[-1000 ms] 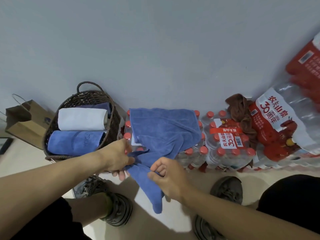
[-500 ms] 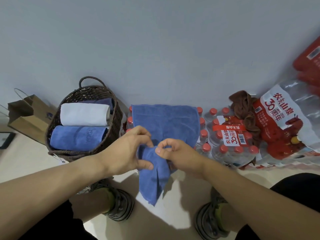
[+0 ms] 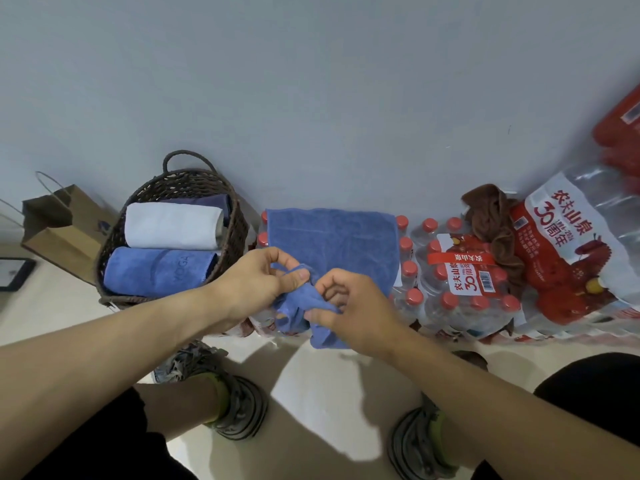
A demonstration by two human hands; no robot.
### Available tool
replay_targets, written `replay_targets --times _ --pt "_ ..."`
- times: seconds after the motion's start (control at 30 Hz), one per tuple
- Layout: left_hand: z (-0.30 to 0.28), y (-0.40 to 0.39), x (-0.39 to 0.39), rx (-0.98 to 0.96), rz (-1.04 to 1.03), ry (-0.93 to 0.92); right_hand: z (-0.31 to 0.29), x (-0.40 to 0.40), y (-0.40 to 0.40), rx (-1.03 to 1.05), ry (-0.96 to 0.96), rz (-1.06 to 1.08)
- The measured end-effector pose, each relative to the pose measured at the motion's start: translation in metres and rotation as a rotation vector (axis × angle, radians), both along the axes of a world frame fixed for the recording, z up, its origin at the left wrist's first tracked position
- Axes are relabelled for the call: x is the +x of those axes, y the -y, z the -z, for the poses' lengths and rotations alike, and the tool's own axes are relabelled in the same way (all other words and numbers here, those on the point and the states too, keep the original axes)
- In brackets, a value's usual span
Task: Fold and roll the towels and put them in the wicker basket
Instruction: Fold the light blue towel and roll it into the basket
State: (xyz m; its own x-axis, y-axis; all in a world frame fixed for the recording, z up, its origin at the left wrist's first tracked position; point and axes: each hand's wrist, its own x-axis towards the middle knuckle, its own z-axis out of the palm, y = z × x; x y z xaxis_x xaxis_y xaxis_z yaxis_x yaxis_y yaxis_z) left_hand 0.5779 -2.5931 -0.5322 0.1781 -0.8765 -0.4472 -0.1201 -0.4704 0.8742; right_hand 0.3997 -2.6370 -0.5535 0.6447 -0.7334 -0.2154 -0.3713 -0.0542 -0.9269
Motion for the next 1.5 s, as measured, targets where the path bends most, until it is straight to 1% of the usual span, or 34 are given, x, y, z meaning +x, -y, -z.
replay_targets --times 0.03,0.07,0.1,0.13,0.17,0.23,0.3,0.37,0.4,0.5,0.6,0.67,0.73,0.8,0.87,0.9,0.93,0.97,1.07,1.13,1.17,1.2,1.27,1.33,1.4,1.43,1.5 --pt "0.001 0.0 0.0 -0.019 -0.023 0.069 -0.001 0.001 0.0 0.038 0.032 0.026" --pt "0.001 -0.001 0.0 -0.063 -0.043 0.218 -0.003 0.001 0.001 0.068 0.058 0.04" --pt "0.0 -0.002 0.002 -0.137 -0.052 0.411 -0.006 0.001 0.003 0.077 0.072 0.054" --pt "-0.003 -0.004 0.003 -0.233 -0.042 0.554 -0.01 0.002 0.005 0.068 0.072 0.073" --pt "-0.008 -0.007 0.002 -0.332 -0.002 0.596 -0.014 0.002 0.007 0.058 0.063 0.099" --pt "-0.019 -0.012 -0.005 -0.422 0.161 0.517 -0.02 0.003 0.011 0.112 0.052 0.17" --pt "-0.025 -0.015 -0.016 -0.442 0.268 0.496 -0.024 0.005 0.011 0.266 0.088 0.237" --pt "-0.025 -0.014 -0.022 -0.457 0.241 0.451 -0.025 0.008 0.01 0.382 0.095 0.273" --pt "-0.024 -0.013 -0.022 -0.442 0.206 0.398 -0.025 0.008 0.01 0.422 0.088 0.282" --pt "-0.022 -0.008 -0.02 -0.387 0.131 0.254 -0.024 0.006 0.012 0.48 0.066 0.278" --pt "-0.016 -0.005 -0.014 -0.37 0.134 0.244 -0.026 0.005 0.013 0.509 0.092 0.222" --pt "-0.015 -0.004 -0.012 -0.362 0.144 0.294 -0.029 0.002 0.017 0.492 0.106 0.147" --pt "-0.016 -0.001 -0.008 -0.375 0.147 0.346 -0.033 -0.003 0.021 0.434 0.108 0.047" --pt "-0.021 0.002 -0.004 -0.384 0.14 0.39 -0.036 -0.006 0.025 0.334 0.086 -0.008" --pt "-0.028 0.006 0.001 -0.404 0.098 0.445 -0.039 -0.007 0.029 0.185 0.011 -0.052" --pt "-0.032 0.008 0.003 -0.406 0.075 0.433 -0.04 -0.008 0.032 0.118 -0.031 -0.087" --pt "-0.036 0.009 0.005 -0.389 0.069 0.367 -0.041 -0.009 0.034 0.079 -0.061 -0.133" --pt "-0.04 0.01 0.008 -0.353 0.093 0.26 -0.043 -0.01 0.036 0.066 -0.078 -0.188" --pt "-0.049 0.008 0.015 -0.177 0.235 -0.085 -0.045 -0.014 0.038 0.057 -0.118 -0.352" --pt "-0.051 0.008 0.015 -0.103 0.181 -0.218 -0.043 -0.017 0.036 0.061 -0.145 -0.441" --pt "-0.051 0.009 0.015 -0.086 0.117 -0.24 -0.041 -0.018 0.035 0.075 -0.172 -0.476" --pt "-0.051 0.011 0.014 -0.082 0.064 -0.208 -0.038 -0.018 0.034 0.077 -0.226 -0.502" --pt "-0.05 0.013 0.014 -0.074 0.054 -0.031 -0.033 -0.021 0.031 0.012 -0.438 -0.571" --pt "-0.048 0.013 0.018 -0.059 0.161 0.187 -0.029 -0.027 0.03 -0.078 -0.712 -0.691" --pt "-0.044 0.011 0.023 -0.031 0.304 0.358 -0.029 -0.033 0.032 -0.107 -0.948 -0.784" --pt "-0.043 0.009 0.024 -0.006 0.382 0.409 -0.032 -0.037 0.035 -0.11 -1.026 -0.81" --pt "-0.043 0.004 0.025 0.067 0.573 0.463 -0.04 -0.043 0.043 -0.092 -1.105 -0.836"
